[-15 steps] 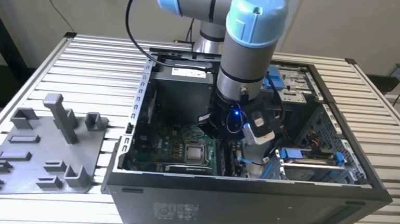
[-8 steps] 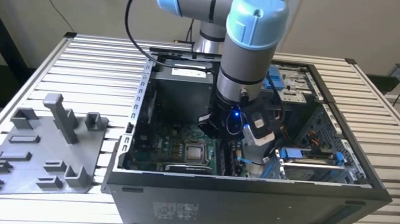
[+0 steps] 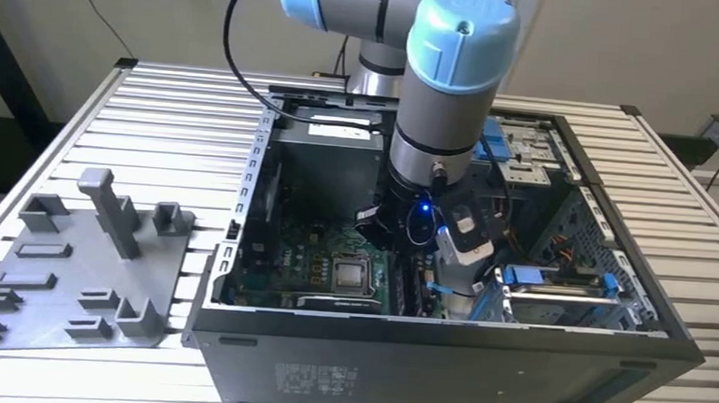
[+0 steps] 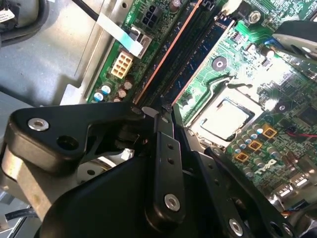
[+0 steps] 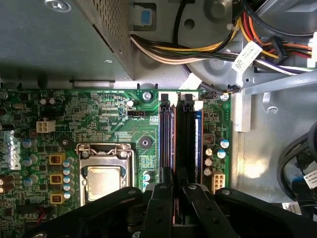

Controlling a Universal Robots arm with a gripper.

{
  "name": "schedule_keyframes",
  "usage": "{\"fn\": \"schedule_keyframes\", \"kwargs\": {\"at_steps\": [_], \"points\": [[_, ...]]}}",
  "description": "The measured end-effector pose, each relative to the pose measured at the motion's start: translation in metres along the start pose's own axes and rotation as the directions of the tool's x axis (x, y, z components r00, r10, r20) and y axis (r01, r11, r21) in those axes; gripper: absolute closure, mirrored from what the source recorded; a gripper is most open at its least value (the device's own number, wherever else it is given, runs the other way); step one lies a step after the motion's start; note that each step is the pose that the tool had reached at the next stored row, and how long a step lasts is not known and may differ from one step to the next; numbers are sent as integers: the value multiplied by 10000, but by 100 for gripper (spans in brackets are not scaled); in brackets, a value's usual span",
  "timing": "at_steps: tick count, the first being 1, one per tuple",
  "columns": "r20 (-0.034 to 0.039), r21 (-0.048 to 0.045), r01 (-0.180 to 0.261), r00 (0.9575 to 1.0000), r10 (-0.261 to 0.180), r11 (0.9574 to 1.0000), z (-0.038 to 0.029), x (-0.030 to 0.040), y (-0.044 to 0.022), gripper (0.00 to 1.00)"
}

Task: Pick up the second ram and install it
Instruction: 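Insert the second ram into the second slot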

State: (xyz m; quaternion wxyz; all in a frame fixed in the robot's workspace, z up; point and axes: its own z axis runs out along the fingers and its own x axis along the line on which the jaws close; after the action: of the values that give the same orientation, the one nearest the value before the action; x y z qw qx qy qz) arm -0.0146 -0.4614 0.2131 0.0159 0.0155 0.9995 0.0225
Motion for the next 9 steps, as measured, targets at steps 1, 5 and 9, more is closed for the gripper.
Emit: {"fn": "schedule_keyframes", "kwargs": {"at_steps": [1,5,9], "points": [[0,0,0,10000,0,10000,0,0,0,84],[-2,5,-1,10000,1,10000,-18,1,-1,78],[0,0,-3,10000,3,10000,-198,-4,8,78]]}}
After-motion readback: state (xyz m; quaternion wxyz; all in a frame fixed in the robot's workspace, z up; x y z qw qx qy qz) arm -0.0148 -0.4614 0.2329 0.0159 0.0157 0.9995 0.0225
